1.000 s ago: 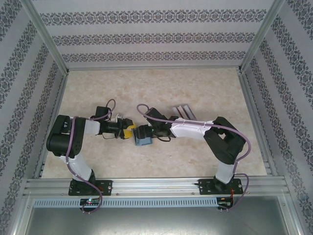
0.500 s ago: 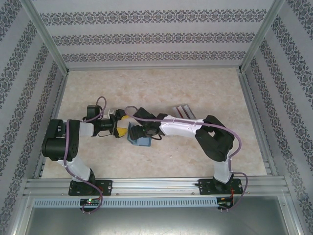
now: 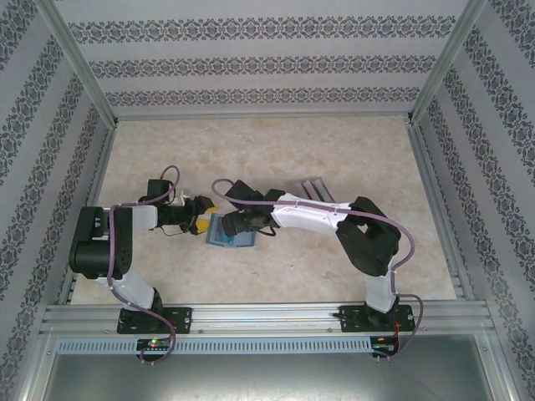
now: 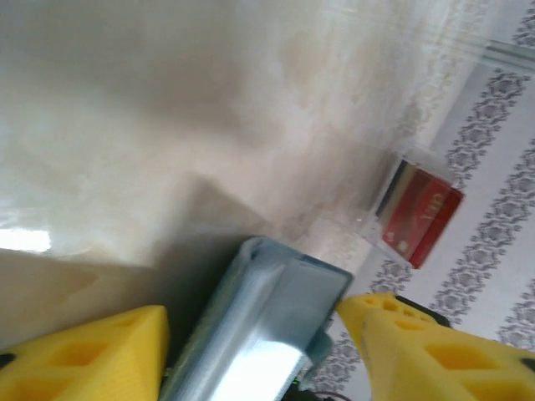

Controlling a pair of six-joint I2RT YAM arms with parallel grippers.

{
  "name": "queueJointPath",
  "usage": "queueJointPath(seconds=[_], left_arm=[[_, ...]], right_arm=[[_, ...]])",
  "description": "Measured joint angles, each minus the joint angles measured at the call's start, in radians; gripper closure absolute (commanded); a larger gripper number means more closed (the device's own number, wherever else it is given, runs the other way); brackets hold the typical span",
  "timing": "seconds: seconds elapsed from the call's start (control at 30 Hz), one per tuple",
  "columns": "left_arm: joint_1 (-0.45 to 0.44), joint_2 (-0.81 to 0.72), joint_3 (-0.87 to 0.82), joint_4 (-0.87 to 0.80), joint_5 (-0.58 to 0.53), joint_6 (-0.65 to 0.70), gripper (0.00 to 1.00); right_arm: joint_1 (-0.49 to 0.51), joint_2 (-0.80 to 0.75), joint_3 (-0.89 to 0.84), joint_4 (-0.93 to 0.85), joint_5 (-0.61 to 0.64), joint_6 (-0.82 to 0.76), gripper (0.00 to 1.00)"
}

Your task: Put the credit cards into the card holder

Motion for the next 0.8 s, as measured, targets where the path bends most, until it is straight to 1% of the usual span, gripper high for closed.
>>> queueJointPath(seconds=[0.2, 0.27, 0.33, 0.43, 0.57, 0.7, 0.8], left_arm=[[-0.02, -0.008, 0.009, -0.059, -0.058, 0.062, 0.51], [-0.029, -0.011, 0.012, -0.075, -0.08, 0.075, 0.55], [-0.034, -0.011, 0.013, -0.085, -0.098, 0.084, 0.6], [-0.039, -0.01, 0.015, -0.097, -0.114, 0.095, 0.64], [-0.045, -0.008, 0.019, -0.111, -0.134, 0.104, 0.69], [-0.047, -0.005, 0.02, -0.118, -0.138, 0.108, 0.7], [-0.05, -0.005, 0.023, -0.123, -0.145, 0.113, 0.71]], right_arm=[[-0.023, -0.142, -0.15, 0.035, -0.061, 0.063, 0.24], [-0.031, -0.192, -0.214, 0.069, -0.089, 0.092, 0.3], [-0.04, -0.233, -0.28, 0.11, -0.117, 0.118, 0.39], [-0.061, -0.264, -0.363, 0.182, -0.169, 0.148, 0.48], [-0.09, -0.264, -0.439, 0.276, -0.239, 0.185, 0.51], [-0.098, -0.254, -0.452, 0.337, -0.283, 0.204, 0.51], [-0.101, -0.245, -0.452, 0.375, -0.314, 0.211, 0.49]])
